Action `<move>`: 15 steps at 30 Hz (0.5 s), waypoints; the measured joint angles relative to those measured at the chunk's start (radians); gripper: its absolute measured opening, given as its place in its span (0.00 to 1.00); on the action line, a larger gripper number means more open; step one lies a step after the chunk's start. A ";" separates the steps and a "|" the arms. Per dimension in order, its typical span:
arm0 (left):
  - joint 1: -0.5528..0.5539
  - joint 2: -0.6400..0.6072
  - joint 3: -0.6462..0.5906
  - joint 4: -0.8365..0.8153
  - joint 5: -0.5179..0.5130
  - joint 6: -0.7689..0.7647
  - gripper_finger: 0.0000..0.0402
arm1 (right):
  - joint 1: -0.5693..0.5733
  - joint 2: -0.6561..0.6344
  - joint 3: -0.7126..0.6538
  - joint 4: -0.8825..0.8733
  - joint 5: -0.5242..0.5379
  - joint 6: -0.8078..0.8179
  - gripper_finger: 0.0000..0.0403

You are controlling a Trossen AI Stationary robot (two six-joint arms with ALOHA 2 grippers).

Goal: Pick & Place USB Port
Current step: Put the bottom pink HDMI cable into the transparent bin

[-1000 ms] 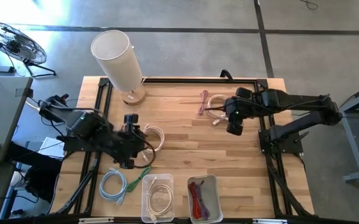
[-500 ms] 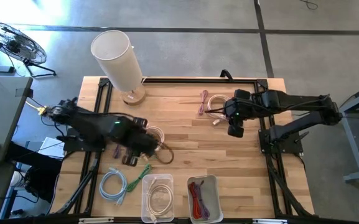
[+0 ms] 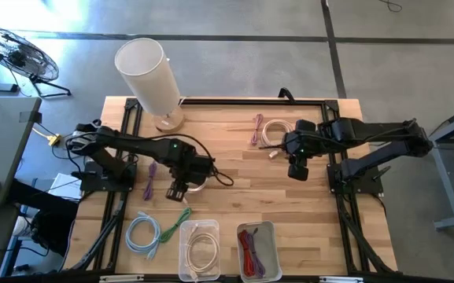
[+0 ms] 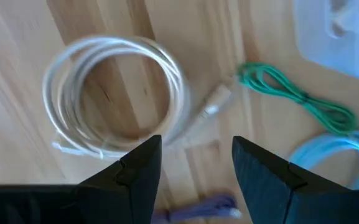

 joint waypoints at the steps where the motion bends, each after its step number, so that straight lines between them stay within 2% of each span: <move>1: 0.007 0.000 -0.021 0.031 0.000 0.015 0.48 | 0.010 0.000 0.000 0.000 -0.002 0.007 0.37; 6: 0.029 0.000 -0.122 0.075 -0.001 0.106 0.48 | 0.054 0.000 0.000 0.001 0.017 0.029 0.37; 11: 0.037 0.000 -0.227 0.163 0.073 0.087 0.48 | 0.068 0.000 0.000 0.005 0.020 0.030 0.37; 15: 0.034 0.000 -0.279 0.237 0.076 0.072 0.48 | 0.068 0.000 0.000 0.006 0.020 0.030 0.37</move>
